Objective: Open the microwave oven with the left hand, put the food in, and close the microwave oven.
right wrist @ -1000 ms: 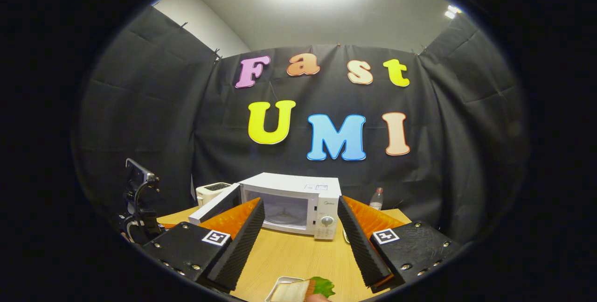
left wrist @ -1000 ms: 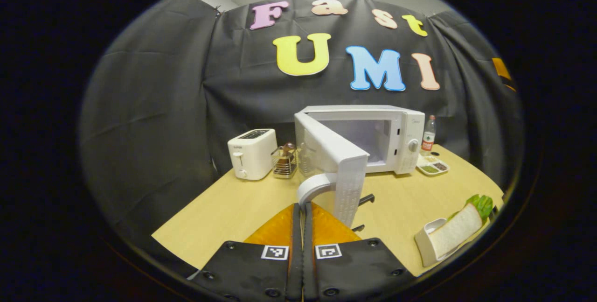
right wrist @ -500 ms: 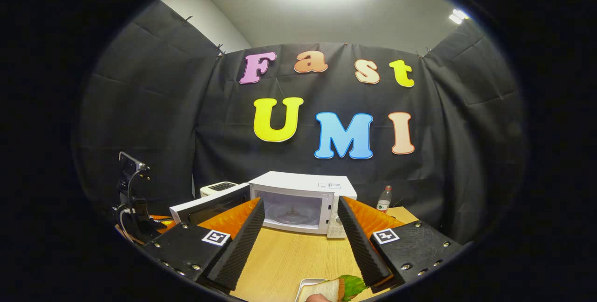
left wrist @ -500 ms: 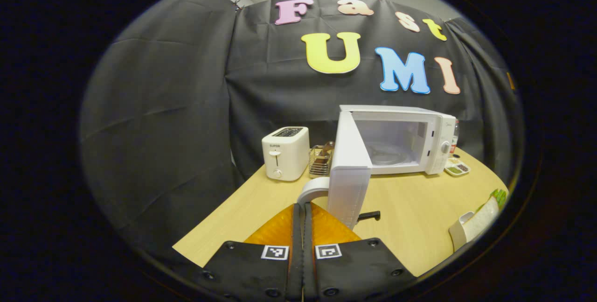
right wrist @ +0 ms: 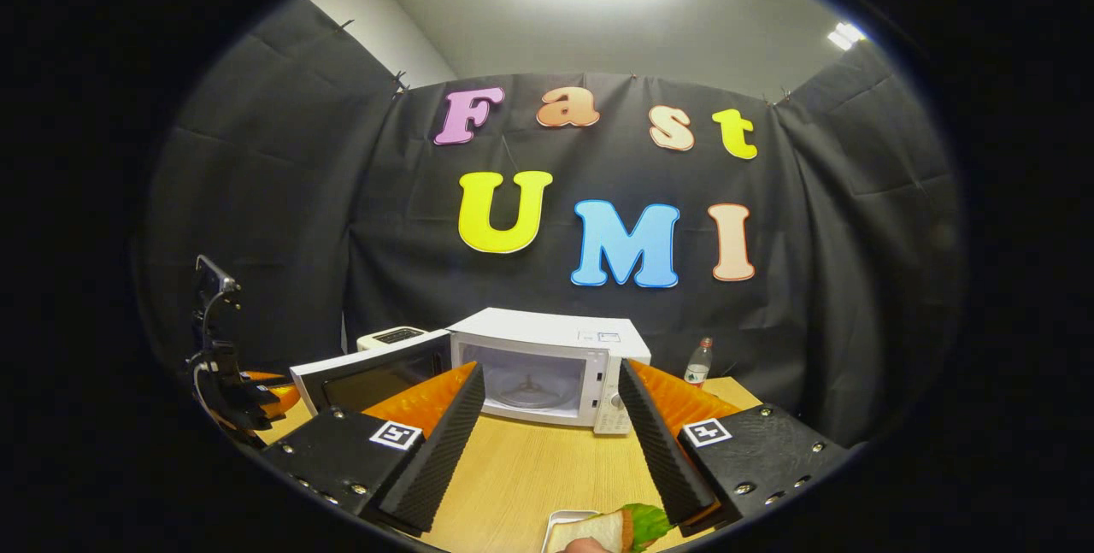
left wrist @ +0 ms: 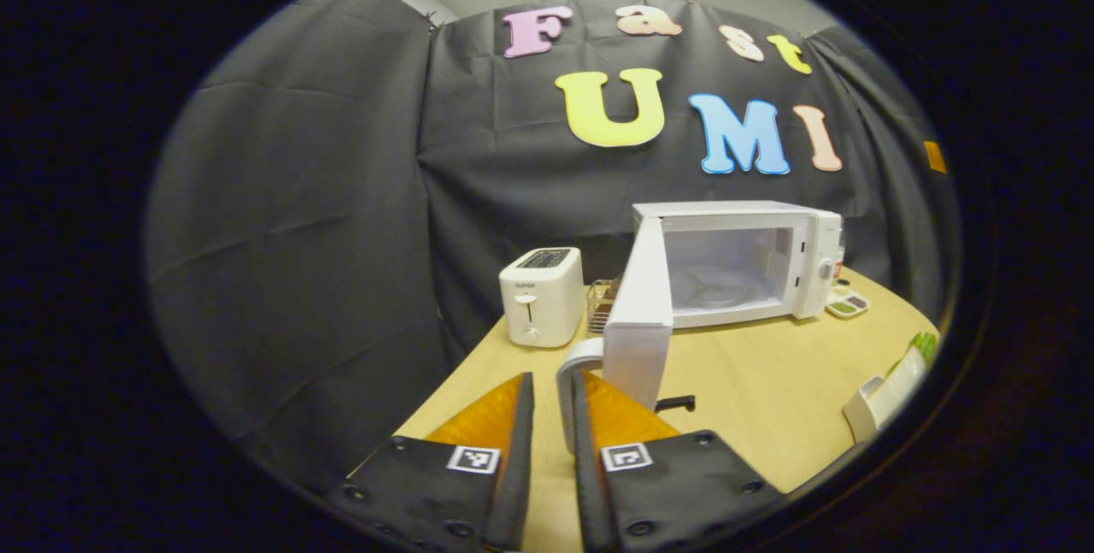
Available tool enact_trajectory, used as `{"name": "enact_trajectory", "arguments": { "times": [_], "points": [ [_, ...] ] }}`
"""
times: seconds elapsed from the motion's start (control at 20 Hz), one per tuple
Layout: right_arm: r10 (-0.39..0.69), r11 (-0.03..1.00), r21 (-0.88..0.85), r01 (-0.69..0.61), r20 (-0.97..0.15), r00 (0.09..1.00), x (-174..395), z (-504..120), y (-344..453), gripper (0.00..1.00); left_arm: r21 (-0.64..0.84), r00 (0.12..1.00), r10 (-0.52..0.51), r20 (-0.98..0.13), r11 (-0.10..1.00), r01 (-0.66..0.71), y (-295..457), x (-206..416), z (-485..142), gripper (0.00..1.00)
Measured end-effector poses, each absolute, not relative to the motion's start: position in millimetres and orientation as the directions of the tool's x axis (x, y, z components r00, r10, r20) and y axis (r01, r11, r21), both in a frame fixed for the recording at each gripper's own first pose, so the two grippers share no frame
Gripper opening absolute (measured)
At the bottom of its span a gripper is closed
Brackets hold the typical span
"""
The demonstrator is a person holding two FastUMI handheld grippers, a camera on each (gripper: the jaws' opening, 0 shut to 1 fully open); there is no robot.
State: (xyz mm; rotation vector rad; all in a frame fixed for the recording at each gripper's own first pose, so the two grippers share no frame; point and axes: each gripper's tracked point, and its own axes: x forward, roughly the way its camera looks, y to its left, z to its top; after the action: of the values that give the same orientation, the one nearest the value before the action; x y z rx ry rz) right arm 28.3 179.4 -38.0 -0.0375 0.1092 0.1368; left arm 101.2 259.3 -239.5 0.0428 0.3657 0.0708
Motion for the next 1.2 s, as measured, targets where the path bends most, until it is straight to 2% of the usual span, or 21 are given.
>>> {"name": "enact_trajectory", "arguments": {
  "times": [0.25, 0.4, 0.45, 0.6, 0.7, 0.75, 0.8, 1.2],
  "points": [
    [0.175, 0.984, 0.008, -0.177, -0.199, 0.964, 39.3, -56.6, 142.2, 0.95, 0.037, 0.946, 0.163, -0.282, 0.987, -0.159, 251.3, 74.0, -190.6, 1.0],
    [0.19, 0.981, 0.027, -0.19, -0.292, 0.938, 46.8, -84.2, 117.8, 0.95, 0.034, 0.958, 0.187, -0.218, 0.982, -0.184, 233.3, 67.1, -150.6, 0.94],
    [0.197, 0.98, 0.037, -0.196, -0.327, 0.924, 48.6, -96.1, 111.4, 0.95, 0.027, 0.961, 0.192, -0.201, 0.981, -0.19, 226.0, 65.7, -138.1, 0.98],
    [0.217, 0.976, 0.08, -0.202, -0.413, 0.884, 49.4, -124.6, 95.1, 0.95, 0.012, 0.966, 0.212, -0.146, 0.977, -0.212, 210.1, 60.6, -100.3, 1.0],
    [0.251, 0.968, 0.136, -0.212, -0.472, 0.845, 47.8, -146.1, 91.5, 0.96, 0.015, 0.97, 0.221, -0.102, 0.975, -0.22, 203.2, 58.1, -75.7, 0.94],
    [0.264, 0.964, 0.168, -0.207, -0.501, 0.824, 44.6, -157.4, 88.0, 0.97, 0.017, 0.971, 0.224, -0.086, 0.975, -0.224, 198.5, 55.6, -65.5, 1.0],
    [0.28, 0.959, 0.198, -0.204, -0.53, 0.801, 41.2, -167.3, 85.6, 0.96, 0.017, 0.971, 0.227, -0.072, 0.974, -0.226, 194.5, 54.5, -56.6, 1.0],
    [0.337, 0.941, 0.246, -0.231, -0.709, 0.62, 6.0, -240.8, 76.1, 0.99, 0.013, 0.966, 0.256, -0.019, 0.967, -0.256, 172.9, 44.6, -27.1, 1.0]
  ]
}}
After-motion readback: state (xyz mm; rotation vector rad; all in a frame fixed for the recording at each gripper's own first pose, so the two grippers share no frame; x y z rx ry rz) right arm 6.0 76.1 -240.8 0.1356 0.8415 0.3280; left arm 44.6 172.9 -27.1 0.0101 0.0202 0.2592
